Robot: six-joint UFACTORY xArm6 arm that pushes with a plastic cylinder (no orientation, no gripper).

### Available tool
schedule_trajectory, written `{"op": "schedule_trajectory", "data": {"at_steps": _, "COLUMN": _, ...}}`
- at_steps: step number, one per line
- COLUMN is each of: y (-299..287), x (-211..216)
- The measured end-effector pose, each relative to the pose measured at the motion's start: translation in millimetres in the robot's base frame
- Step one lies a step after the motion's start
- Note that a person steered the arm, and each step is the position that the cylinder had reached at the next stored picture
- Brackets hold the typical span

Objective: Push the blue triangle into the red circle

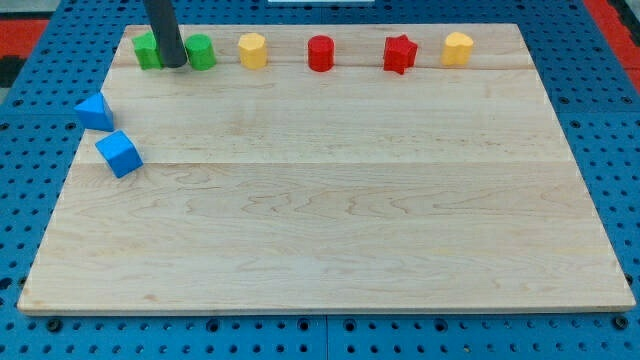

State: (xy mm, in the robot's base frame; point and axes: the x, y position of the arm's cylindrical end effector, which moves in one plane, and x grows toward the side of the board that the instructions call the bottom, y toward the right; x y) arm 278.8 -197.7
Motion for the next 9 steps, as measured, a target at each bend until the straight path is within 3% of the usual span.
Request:
{"op": "schedule_trajectory", "data": {"at_steps": 1, "y": 0, "x": 32}}
{"op": "schedule_trajectory", "data": {"at_steps": 3, "y": -107, "x": 23}}
{"op": "schedule_trajectory", "data": {"at_steps": 5, "y": -96, "x": 126}}
{"op": "schedule_trajectory", "data": {"at_steps": 6, "y": -72, "x": 125}}
{"op": "schedule_trajectory", "data": {"at_steps": 7, "y": -105, "x": 102}}
{"op": "schedule_trajectory", "data": {"at_steps": 8, "y": -96, "x": 103}}
{"op": "schedule_trajectory", "data": {"at_steps": 9, "y": -59, "x": 130}}
